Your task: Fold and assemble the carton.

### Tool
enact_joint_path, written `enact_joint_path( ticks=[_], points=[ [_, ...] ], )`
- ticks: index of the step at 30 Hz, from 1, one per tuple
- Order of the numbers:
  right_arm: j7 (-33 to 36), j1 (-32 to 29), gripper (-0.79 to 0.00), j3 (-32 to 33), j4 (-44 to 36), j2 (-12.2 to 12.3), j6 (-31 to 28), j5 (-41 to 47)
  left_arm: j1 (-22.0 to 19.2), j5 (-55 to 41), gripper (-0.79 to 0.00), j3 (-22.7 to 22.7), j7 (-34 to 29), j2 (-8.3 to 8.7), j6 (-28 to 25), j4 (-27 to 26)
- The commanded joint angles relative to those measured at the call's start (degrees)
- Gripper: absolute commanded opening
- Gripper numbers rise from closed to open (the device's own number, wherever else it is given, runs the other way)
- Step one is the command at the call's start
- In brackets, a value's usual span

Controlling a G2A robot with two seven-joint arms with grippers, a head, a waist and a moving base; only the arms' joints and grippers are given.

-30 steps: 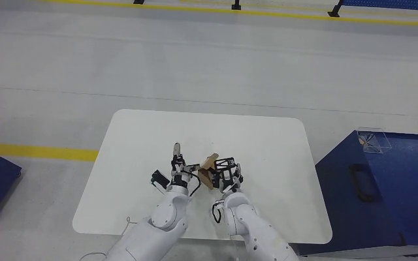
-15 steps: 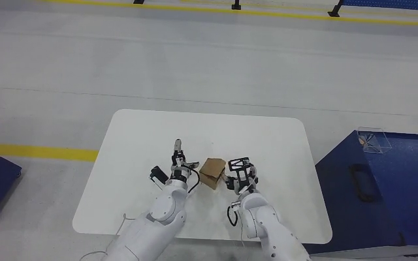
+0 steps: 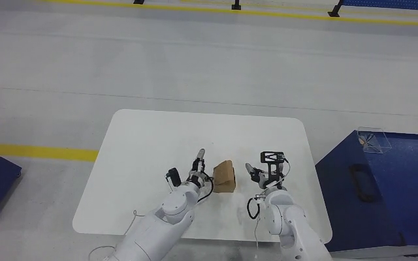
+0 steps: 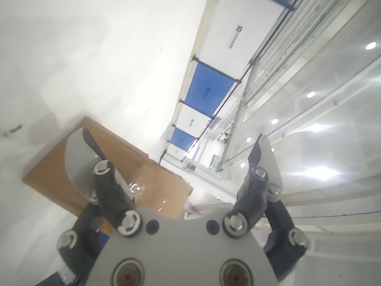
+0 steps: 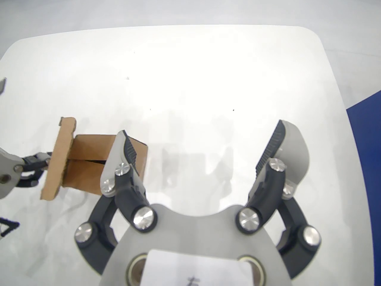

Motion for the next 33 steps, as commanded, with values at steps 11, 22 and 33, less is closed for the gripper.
enact_joint_path(
  ticks=[11, 22, 33],
  points=[
    [-0.5, -0.4, 0.000, -0.3, -0.6, 0.0, -1.3, 0.8, 2.3, 5.6, 0.000, -1.0, -0.3, -0.15, -0.2, -1.7],
    [1.0, 3.7, 0.000, -4.5, 5.0, -1.0, -1.3, 0.5, 2.7, 22.6, 0.000, -1.2, -10.2, 1.53, 3.5, -4.6],
    [0.6, 6.2, 0.000, -2.8, 10.1, -1.5, 0.5, 2.3, 4.0, 28.3, -0.219, -2.4, -14.5, 1.69, 9.7, -6.0]
  ],
)
